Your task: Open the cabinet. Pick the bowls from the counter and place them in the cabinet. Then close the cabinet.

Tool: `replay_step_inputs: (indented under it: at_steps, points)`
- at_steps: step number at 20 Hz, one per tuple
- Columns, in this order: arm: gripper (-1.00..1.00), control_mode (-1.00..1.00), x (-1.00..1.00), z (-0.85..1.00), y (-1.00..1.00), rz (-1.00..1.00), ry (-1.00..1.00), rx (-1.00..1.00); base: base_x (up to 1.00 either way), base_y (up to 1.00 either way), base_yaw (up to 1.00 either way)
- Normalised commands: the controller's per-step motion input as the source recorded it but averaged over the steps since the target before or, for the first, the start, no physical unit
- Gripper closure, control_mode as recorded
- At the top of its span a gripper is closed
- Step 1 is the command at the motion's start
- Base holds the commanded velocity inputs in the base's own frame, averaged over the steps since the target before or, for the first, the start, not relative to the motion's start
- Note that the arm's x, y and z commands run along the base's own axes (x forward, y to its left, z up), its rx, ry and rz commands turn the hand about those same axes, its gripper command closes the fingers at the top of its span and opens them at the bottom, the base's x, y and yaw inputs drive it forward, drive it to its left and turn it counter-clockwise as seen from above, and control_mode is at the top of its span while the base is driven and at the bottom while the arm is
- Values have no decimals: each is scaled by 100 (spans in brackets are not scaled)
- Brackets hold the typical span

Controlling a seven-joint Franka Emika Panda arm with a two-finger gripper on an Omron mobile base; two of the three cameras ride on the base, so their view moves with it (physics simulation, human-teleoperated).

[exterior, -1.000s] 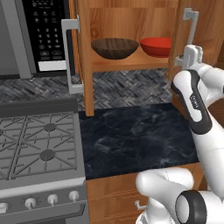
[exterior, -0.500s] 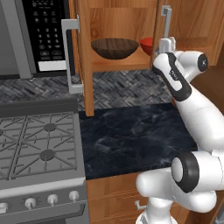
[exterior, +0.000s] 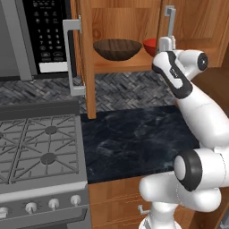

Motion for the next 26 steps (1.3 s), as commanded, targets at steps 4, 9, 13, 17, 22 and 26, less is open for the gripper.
replay_step_inputs:
  at_steps: [4,9,13,17,22,26]
  points:
    - [-100,-100,33,1,23,0,12,0,0,0,0]
    - [-100,-100,-51,21,31,0,16,0,0,0,0]
    - [-100,-100,-4,0,57,4,28,0,0,0,0]
    - [-100,-100,-3,0,49,6,29,1,0,0,0]
    - [-100,-100,-16,0,-1,8,17,1,0,0,0]
    - [-100,-100,-50,-38,-4,7,0,0,0,0,0]
